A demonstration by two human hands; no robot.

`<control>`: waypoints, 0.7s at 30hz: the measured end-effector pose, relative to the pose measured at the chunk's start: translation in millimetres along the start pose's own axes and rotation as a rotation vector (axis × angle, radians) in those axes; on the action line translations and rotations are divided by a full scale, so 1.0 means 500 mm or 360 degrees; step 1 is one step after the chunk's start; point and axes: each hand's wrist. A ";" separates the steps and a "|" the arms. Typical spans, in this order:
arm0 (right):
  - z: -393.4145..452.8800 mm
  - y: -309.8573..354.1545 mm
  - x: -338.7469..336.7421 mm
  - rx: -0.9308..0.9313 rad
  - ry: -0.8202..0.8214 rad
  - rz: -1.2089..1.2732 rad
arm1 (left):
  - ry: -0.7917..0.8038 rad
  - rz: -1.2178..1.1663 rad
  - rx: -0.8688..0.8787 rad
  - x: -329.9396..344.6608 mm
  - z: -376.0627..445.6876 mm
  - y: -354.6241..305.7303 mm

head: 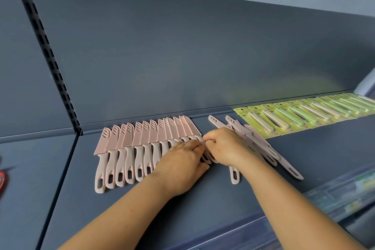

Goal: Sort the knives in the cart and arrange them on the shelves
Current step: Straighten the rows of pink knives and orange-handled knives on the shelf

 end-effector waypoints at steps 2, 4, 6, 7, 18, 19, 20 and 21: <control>-0.008 -0.014 -0.011 0.0032 -0.0116 -0.0105 | -0.0013 0.0007 0.0008 -0.004 0.000 -0.001; -0.022 -0.036 -0.022 0.0050 -0.0200 -0.0252 | -0.0032 0.0008 0.0028 -0.009 0.002 -0.003; -0.040 -0.055 -0.027 0.0044 -0.0179 -0.0327 | -0.0020 0.0025 0.0063 -0.012 0.007 -0.006; -0.047 -0.063 -0.026 0.0022 -0.0149 -0.0349 | -0.0001 0.0038 0.0084 -0.013 0.010 -0.008; -0.054 -0.104 -0.007 -0.0200 -0.0258 -0.0073 | 0.0046 0.0034 0.0103 -0.001 0.012 -0.015; -0.047 -0.109 -0.010 -0.0169 -0.0346 -0.0164 | 0.0040 0.0027 0.0099 -0.001 0.011 -0.016; -0.040 -0.114 -0.014 -0.0115 -0.0401 -0.0251 | 0.0037 0.0020 0.0094 -0.001 0.011 -0.017; -0.033 -0.118 -0.017 -0.0053 -0.0407 -0.0324 | 0.0037 0.0015 0.0091 -0.002 0.012 -0.019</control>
Point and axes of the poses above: each hand's wrist, its own z-axis towards the middle knuckle, its own x-axis out of the palm, y = z × x, and after that the axes turned 1 degree about z, right-handed
